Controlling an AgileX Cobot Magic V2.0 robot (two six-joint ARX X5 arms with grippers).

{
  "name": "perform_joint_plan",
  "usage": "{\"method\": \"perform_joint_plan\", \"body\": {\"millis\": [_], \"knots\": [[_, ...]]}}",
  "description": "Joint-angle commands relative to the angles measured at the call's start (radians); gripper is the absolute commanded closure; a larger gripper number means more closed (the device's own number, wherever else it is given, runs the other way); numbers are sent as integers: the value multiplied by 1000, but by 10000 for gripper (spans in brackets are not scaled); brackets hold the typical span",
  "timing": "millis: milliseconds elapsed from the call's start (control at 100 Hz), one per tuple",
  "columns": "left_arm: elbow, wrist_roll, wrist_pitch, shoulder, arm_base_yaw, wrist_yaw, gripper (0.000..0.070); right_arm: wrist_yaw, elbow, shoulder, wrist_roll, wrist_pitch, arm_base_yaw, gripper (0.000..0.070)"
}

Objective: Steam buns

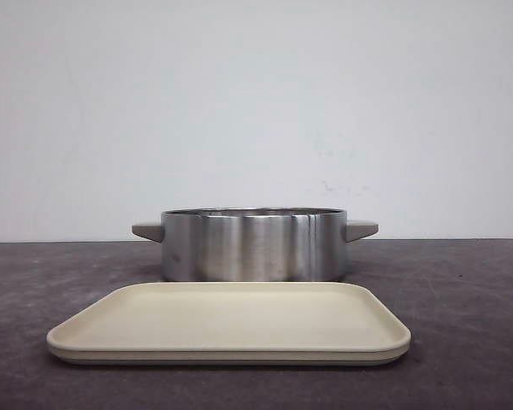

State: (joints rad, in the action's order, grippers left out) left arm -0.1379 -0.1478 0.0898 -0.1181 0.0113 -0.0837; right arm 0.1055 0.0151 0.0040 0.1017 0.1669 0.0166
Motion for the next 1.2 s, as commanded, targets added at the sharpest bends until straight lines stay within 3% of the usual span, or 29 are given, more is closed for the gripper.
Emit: {"method": "perform_joint_plan", "body": {"millis": [0, 270, 620, 1190], "knots": [[19, 29, -17, 3, -2, 10, 526, 0, -3, 0, -4, -10, -1, 672], [122, 27, -84, 40, -5, 21, 526, -1, -3, 0, -4, -10, -1, 672], [124, 100, 104, 115, -6, 39, 526, 0, -3, 0, -4, -10, -1, 672], [124, 136, 98, 115, -6, 46, 526, 0, -3, 0, -4, -10, -1, 672]]}}
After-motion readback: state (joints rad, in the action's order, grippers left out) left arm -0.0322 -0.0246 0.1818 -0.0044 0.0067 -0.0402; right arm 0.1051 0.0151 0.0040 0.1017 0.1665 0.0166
